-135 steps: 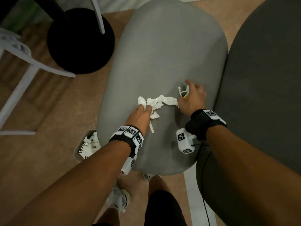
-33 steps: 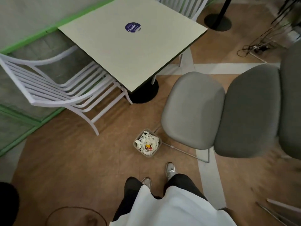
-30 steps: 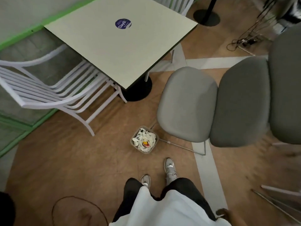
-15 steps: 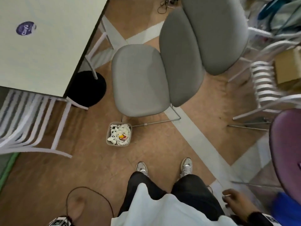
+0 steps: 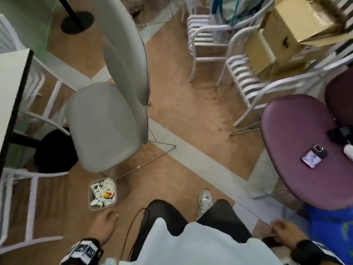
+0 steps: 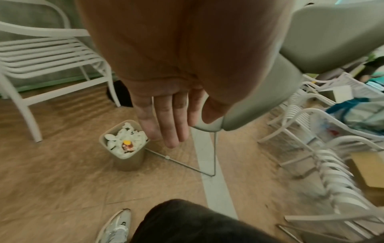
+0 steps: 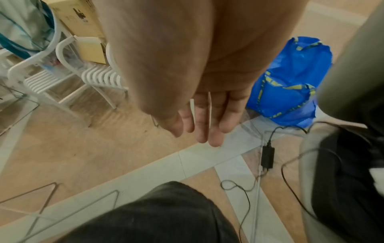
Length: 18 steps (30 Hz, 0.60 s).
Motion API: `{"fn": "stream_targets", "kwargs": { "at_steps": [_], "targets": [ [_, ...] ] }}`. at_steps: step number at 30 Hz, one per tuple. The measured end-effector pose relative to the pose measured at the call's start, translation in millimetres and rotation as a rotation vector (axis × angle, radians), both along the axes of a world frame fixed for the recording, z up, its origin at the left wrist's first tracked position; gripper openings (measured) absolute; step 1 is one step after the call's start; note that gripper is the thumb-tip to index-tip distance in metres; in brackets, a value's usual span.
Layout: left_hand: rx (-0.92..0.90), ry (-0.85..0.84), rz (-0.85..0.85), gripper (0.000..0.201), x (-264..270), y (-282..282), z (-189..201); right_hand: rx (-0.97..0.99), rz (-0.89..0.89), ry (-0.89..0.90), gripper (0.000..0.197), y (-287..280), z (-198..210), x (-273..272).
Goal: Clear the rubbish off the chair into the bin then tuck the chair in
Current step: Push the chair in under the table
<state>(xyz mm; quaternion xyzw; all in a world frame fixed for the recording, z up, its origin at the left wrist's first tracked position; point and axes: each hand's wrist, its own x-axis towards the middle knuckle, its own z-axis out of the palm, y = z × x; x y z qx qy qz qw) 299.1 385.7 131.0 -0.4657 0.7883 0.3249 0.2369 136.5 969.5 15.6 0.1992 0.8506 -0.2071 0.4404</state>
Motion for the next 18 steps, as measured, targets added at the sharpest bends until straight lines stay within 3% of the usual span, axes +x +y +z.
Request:
{"fn": "stream_targets", "kwargs": {
  "at_steps": [5, 7, 11, 18],
  "targets": [
    [-0.057, 0.053, -0.065, 0.017, -58.7, 27.9, 11.7, -0.038, 0.027, -0.034, 0.014, 21.9, -4.4, -84.8],
    [-0.117, 0.085, -0.053, 0.018, -87.1, 22.6, 16.4, -0.033, 0.131, -0.041, 0.015, -2.8, 20.5, -116.3],
    [-0.161, 0.288, 0.028, 0.020, -171.7, 17.0, 32.8, -0.033, 0.314, -0.044, 0.007, -39.4, 29.9, -179.9],
    [-0.208, 0.726, 0.282, 0.048, -357.1, 11.5, 95.1, -0.001, 0.632, 0.080, 0.009, -126.2, 81.8, -307.6]
  ]
}}
